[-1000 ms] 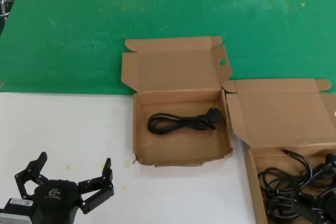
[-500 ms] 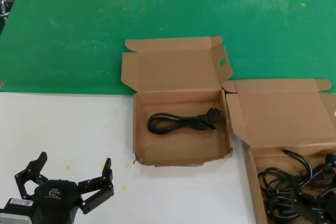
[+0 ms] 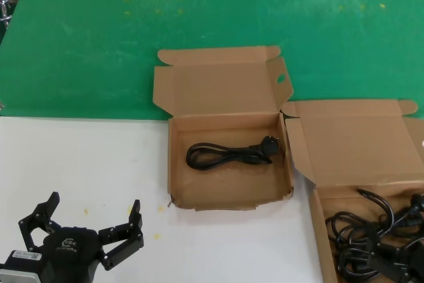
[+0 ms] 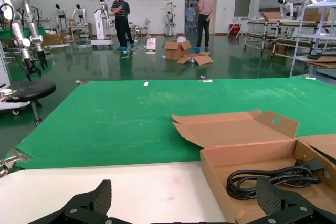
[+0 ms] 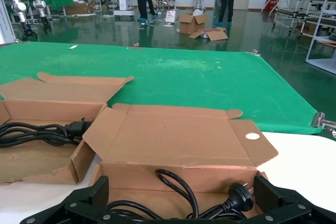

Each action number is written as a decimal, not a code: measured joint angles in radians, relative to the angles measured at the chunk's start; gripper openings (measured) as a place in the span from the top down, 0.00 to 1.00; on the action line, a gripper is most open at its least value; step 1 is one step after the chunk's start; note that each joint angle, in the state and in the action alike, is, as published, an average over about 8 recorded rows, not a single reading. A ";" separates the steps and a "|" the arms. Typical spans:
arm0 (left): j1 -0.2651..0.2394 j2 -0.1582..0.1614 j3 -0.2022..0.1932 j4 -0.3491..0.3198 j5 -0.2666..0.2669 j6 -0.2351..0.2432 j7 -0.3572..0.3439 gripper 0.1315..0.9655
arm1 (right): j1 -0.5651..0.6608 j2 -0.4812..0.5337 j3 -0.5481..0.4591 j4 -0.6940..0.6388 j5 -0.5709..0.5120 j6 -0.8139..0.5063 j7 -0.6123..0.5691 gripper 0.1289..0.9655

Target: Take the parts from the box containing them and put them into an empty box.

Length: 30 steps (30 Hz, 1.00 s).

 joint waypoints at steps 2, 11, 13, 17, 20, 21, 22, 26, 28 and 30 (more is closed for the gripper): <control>0.000 0.000 0.000 0.000 0.000 0.000 0.000 0.00 | 0.000 0.000 0.000 0.000 0.000 0.000 0.000 0.00; 0.000 0.000 0.000 0.000 0.000 0.000 0.000 0.00 | 0.000 0.000 0.000 0.000 0.000 0.000 0.000 0.00; 0.000 0.000 0.000 0.000 0.000 0.000 0.000 0.00 | 0.000 0.000 0.000 0.000 0.000 0.000 0.000 0.00; 0.000 0.000 0.000 0.000 0.000 0.000 0.000 0.00 | 0.000 0.000 0.000 0.000 0.000 0.000 0.000 0.00; 0.000 0.000 0.000 0.000 0.000 0.000 0.000 0.00 | 0.000 0.000 0.000 0.000 0.000 0.000 0.000 0.00; 0.000 0.000 0.000 0.000 0.000 0.000 0.000 0.00 | 0.000 0.000 0.000 0.000 0.000 0.000 0.000 0.00; 0.000 0.000 0.000 0.000 0.000 0.000 0.000 0.00 | 0.000 0.000 0.000 0.000 0.000 0.000 0.000 0.00; 0.000 0.000 0.000 0.000 0.000 0.000 0.000 0.00 | 0.000 0.000 0.000 0.000 0.000 0.000 0.000 0.00; 0.000 0.000 0.000 0.000 0.000 0.000 0.000 0.00 | 0.000 0.000 0.000 0.000 0.000 0.000 0.000 0.00; 0.000 0.000 0.000 0.000 0.000 0.000 0.000 0.00 | 0.000 0.000 0.000 0.000 0.000 0.000 0.000 0.00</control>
